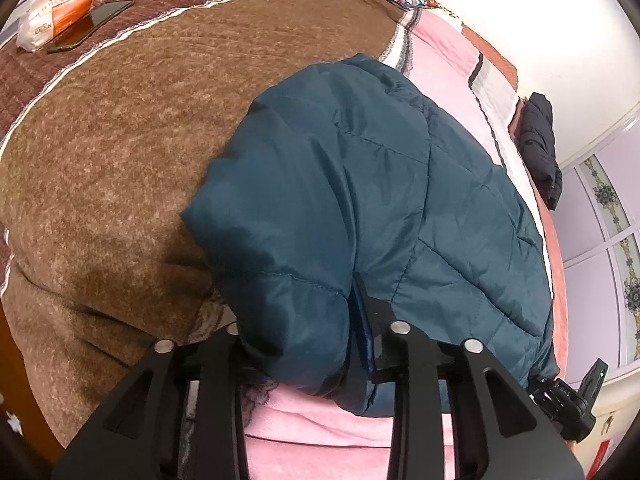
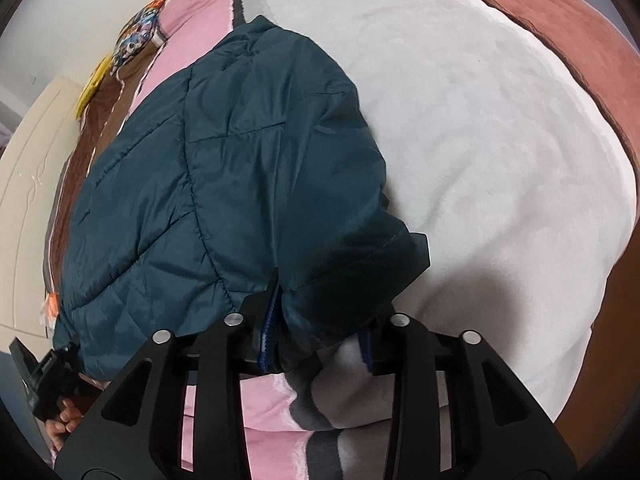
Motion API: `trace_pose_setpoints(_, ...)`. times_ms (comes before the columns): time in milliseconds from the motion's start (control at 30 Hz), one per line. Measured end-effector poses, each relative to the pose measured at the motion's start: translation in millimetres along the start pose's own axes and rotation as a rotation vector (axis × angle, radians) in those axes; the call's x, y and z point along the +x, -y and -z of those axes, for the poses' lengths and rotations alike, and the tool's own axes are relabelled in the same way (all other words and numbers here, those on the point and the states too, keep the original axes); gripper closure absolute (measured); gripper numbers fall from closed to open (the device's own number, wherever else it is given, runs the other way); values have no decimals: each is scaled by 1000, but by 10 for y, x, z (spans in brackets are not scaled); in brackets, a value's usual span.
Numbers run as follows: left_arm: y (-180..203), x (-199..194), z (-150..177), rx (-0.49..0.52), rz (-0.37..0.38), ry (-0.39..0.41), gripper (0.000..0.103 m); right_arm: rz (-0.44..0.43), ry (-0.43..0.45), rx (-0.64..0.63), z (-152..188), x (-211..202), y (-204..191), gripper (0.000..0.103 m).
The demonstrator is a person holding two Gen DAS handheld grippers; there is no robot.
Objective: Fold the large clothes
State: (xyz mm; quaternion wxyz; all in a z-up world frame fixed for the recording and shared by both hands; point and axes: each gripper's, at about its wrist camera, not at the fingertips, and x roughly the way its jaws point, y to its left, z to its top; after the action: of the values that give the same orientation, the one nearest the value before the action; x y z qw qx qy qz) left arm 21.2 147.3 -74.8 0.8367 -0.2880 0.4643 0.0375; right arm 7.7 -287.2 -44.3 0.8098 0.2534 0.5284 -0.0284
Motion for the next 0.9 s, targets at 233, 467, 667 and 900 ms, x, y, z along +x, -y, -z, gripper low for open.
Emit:
trace_pose_setpoints(233, -113, 9, -12, -49, -6, -8, 47, 23, -26, 16, 32, -141, 87, 52)
trace_pose_setpoints(467, -176, 10, -11, -65, 0, 16, 38, 196, 74, -95, 120, -596, 30, 51)
trace_pose_setpoints(667, -213, 26, -3, -91, 27, 47, 37, 179, 162, -324, 101, -757, -658, 86)
trace_pose_setpoints(900, -216, -34, 5, -82, 48, 78, 38, -57, 60, -543, -129, -289, -1879, 98)
